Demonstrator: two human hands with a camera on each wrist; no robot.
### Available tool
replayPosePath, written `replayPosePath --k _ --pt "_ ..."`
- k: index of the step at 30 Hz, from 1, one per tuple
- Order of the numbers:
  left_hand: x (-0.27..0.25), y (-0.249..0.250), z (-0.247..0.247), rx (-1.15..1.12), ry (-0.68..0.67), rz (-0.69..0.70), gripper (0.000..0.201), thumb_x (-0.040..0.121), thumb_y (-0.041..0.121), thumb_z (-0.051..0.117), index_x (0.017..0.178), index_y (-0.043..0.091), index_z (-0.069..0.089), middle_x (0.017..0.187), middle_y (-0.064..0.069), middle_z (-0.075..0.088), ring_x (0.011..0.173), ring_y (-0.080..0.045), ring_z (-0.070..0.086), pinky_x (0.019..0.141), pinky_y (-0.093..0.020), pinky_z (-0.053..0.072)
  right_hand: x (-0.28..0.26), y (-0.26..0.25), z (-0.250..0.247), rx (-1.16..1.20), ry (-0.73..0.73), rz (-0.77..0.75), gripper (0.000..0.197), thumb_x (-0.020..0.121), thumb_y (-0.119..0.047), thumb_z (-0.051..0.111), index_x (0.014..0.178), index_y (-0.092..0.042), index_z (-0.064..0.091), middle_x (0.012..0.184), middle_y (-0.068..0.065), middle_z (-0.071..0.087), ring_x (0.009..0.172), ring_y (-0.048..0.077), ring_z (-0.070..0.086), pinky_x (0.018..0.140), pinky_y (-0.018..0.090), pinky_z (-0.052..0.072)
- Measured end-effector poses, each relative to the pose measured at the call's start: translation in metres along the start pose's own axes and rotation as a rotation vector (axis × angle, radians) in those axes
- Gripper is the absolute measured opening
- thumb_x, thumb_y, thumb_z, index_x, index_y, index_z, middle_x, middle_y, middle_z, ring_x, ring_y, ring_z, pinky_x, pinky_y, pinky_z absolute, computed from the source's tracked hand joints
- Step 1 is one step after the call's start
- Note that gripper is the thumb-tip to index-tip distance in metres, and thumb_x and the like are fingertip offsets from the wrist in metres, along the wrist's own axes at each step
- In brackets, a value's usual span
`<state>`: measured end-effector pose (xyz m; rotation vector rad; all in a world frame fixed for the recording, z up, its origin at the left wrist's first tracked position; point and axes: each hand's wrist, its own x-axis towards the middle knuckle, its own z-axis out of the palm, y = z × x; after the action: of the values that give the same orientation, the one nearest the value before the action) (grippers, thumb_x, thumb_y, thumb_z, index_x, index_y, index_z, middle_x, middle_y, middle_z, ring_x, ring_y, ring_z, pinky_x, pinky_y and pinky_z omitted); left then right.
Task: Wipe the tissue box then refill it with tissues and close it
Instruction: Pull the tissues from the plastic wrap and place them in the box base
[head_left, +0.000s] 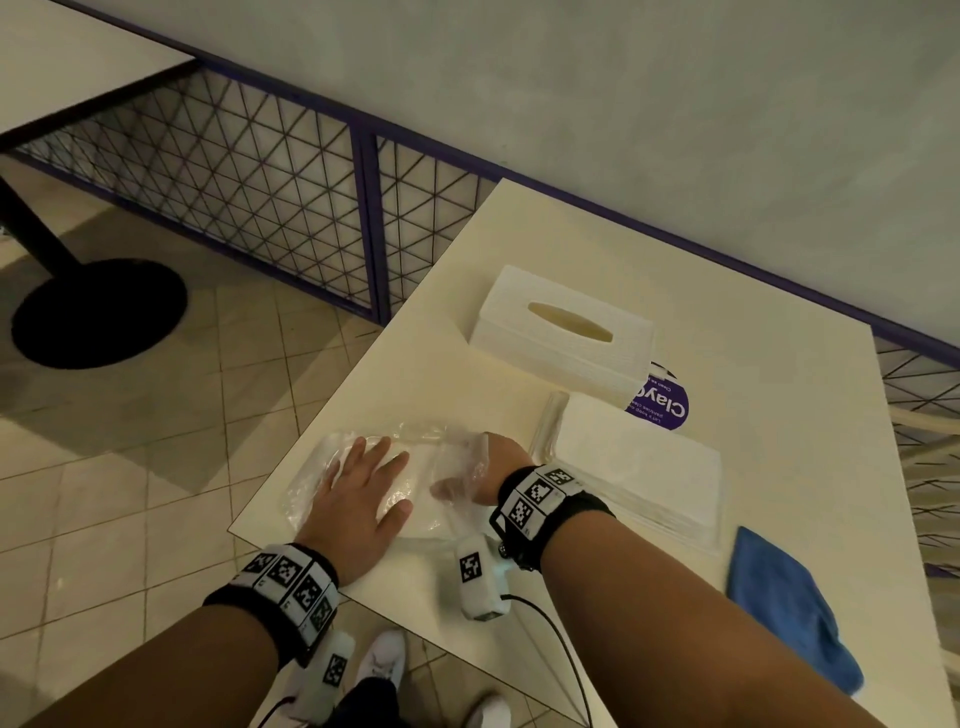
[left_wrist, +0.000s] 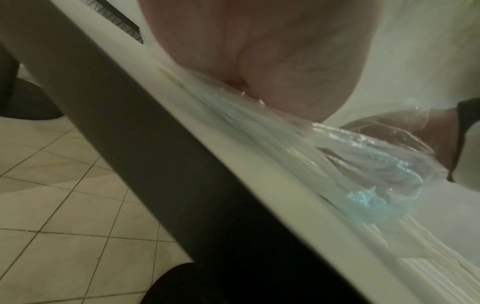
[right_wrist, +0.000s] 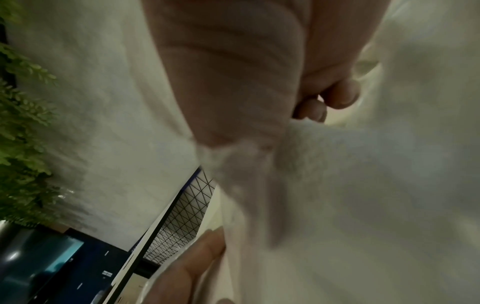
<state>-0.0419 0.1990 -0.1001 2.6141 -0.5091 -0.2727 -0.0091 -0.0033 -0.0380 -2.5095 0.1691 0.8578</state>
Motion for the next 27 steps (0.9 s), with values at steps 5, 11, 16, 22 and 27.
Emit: replayPosePath --k 5,11,16,22,27 --pt "-0.001 -0.001 0.001 -0.008 0.021 0.011 0.070 0.083 0.061 0.021 0.146 0.032 0.030 0.158 0.009 0.013 0.147 -0.015 -0.001 0.114 -0.033 -0.007 0.002 -0.004 -0.003 0.074 -0.059 -0.041 0.063 0.070 -0.043 0.078 0.125 -0.018 0.059 0.107 0.010 0.066 0.099 0.026 0.062 0.080 0.024 0.051" --pt "0.000 -0.001 0.002 -0.021 0.039 0.014 0.069 0.083 0.060 0.024 0.145 0.030 0.034 0.158 0.007 0.018 0.147 -0.017 0.002 0.115 -0.034 -0.004 -0.003 -0.004 -0.005 0.294 -0.064 0.025 0.077 0.071 -0.033 0.079 0.135 -0.008 0.044 0.121 0.003 0.053 0.116 0.021 0.052 0.102 0.033 0.043" --pt "0.001 -0.003 0.004 -0.001 0.023 -0.001 0.071 0.082 0.062 0.021 0.145 0.032 0.031 0.158 0.007 0.016 0.147 -0.017 0.001 0.114 -0.032 -0.007 -0.012 -0.007 -0.005 0.337 0.019 0.058 0.045 0.073 -0.033 0.077 0.107 -0.005 0.067 0.105 0.010 0.066 0.099 0.026 0.062 0.086 0.034 0.052" --pt "0.000 0.000 0.001 0.039 0.001 -0.022 0.073 0.081 0.063 0.016 0.146 0.032 0.029 0.159 0.007 0.012 0.147 -0.016 -0.002 0.114 -0.032 -0.009 -0.025 0.011 0.004 0.646 -0.062 0.232 0.026 0.067 -0.022 0.082 0.079 -0.004 0.067 0.072 0.008 0.071 0.070 0.026 0.067 0.064 0.035 0.058" --pt "-0.004 0.005 -0.004 0.076 -0.012 -0.064 0.076 0.080 0.064 0.008 0.147 0.034 0.024 0.160 0.006 0.006 0.147 -0.014 -0.006 0.114 -0.036 -0.011 -0.041 0.016 -0.004 0.677 0.002 0.181 0.014 0.090 -0.006 0.052 0.100 -0.015 0.052 0.102 0.010 0.059 0.085 0.028 0.065 0.070 0.043 0.061"
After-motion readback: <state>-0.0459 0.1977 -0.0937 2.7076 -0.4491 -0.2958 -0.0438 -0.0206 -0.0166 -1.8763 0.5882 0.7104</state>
